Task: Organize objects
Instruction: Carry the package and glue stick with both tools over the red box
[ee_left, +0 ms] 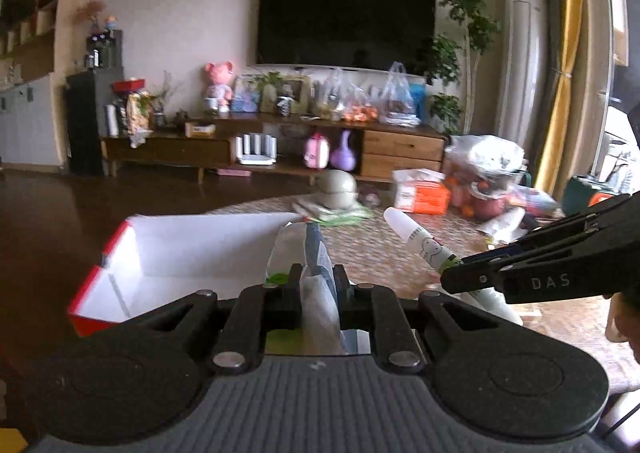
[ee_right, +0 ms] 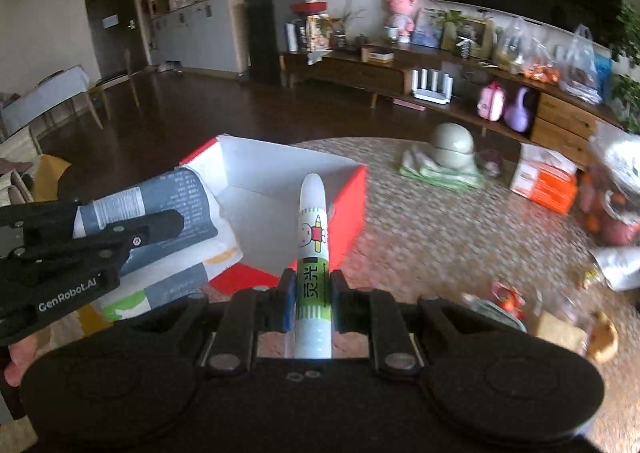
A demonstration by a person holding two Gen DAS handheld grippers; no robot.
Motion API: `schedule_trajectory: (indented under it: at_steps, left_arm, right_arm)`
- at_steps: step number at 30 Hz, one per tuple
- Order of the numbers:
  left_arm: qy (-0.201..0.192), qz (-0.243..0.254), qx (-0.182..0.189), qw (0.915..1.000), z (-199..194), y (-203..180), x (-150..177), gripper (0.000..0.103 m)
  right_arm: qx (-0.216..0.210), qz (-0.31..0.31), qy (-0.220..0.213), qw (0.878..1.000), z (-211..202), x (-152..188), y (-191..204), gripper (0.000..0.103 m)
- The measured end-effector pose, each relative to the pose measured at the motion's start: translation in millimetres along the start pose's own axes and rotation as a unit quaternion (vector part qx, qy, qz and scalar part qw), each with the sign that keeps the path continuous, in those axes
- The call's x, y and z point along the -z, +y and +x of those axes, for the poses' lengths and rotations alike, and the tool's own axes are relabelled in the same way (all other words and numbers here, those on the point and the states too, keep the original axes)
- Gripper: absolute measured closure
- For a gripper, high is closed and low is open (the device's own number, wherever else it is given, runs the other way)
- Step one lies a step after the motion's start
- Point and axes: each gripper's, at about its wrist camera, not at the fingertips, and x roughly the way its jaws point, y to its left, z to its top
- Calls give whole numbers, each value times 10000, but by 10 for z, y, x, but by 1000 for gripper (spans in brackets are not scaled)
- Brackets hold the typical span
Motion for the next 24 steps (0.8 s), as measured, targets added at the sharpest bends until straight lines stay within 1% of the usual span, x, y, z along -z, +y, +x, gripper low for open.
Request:
schedule_trajectory:
  at_steps: [7, 10, 13, 17, 20, 24]
  left_arm:
    - [-138, 28, -392, 9991, 68, 510, -135, 89]
    - [-150, 85, -541, 9984, 178, 692, -203, 89]
    - [-116, 245, -698, 9972, 325, 848, -252, 89]
    - [82, 398, -760, 9963, 639, 1007, -289, 89]
    - [338, 519, -816, 9947, 906, 1084, -268, 89]
    - [716, 688, -793, 9919, 1224, 1138, -206, 89]
  right_arm:
    - [-126, 82, 90, 9998, 368, -258, 149, 86]
    - [-154, 72, 178, 9997, 564, -350, 223, 86]
    - [-153, 52, 259, 9995, 773, -428, 272, 86]
    - [-199, 61, 424, 9989, 1061, -481, 307, 86]
    - [-163, 51, 598, 9981, 1294, -475, 320, 86]
    - [-79, 13, 824, 9966, 1594, -453, 367, 86]
